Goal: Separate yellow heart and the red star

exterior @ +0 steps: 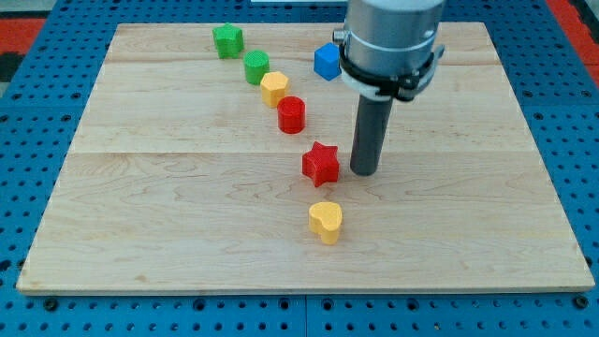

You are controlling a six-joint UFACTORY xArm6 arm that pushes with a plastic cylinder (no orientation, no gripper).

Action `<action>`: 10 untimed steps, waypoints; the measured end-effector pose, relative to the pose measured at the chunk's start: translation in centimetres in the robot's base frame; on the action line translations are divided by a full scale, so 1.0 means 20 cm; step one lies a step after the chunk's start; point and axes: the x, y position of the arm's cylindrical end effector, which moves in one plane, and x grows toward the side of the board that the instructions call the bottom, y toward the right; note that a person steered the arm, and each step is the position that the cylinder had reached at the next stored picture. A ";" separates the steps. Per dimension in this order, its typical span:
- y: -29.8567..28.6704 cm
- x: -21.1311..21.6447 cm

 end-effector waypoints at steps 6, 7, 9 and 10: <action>-0.08 0.46; -0.22 0.46; -0.15 0.38; -0.04 0.04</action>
